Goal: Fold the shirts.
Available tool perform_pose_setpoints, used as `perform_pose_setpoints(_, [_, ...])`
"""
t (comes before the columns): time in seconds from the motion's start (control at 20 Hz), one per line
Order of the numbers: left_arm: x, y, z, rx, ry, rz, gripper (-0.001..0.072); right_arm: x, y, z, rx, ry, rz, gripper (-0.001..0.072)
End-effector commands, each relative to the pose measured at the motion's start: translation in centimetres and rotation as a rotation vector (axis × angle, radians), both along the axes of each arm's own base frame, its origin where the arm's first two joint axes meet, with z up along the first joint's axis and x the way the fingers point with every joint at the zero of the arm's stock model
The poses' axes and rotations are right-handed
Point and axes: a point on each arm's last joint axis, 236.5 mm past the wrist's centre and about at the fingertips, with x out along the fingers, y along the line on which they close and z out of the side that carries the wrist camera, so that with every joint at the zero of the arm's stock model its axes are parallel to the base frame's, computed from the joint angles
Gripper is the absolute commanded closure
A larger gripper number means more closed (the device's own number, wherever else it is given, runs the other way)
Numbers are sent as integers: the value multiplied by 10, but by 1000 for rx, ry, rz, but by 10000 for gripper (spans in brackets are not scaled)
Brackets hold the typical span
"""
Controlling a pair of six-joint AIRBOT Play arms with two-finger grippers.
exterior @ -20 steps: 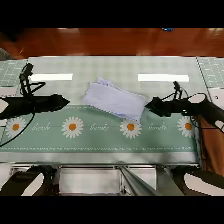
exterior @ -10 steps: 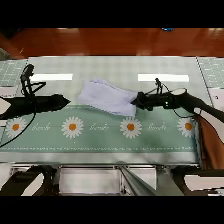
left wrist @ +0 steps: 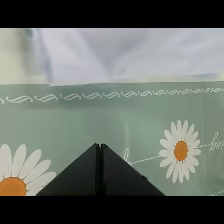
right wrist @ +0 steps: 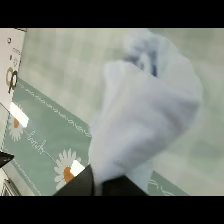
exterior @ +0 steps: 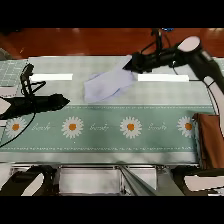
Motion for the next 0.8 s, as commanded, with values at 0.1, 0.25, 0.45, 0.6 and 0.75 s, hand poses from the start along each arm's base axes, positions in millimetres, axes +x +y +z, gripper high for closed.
perform_pose_setpoints(0.1, [-4,-2,0,-1,11,-13,689,11,-69,92,-82,-119,-117,685])
perform_pose_setpoints(0.25, [-5,-2,1,-1,7,-14,689,1,-142,115,-147,-120,-255,686])
perform_pose_setpoints(0.45, [-9,-6,2,-18,21,-24,689,-31,-240,144,-205,-110,-462,686])
perform_pose_setpoints(0.6, [-11,-11,5,-48,30,-28,689,-60,-324,155,-284,-86,-695,686])
perform_pose_setpoints(0.75, [-10,-14,8,-60,18,-41,689,-108,-394,140,-387,58,-889,686])
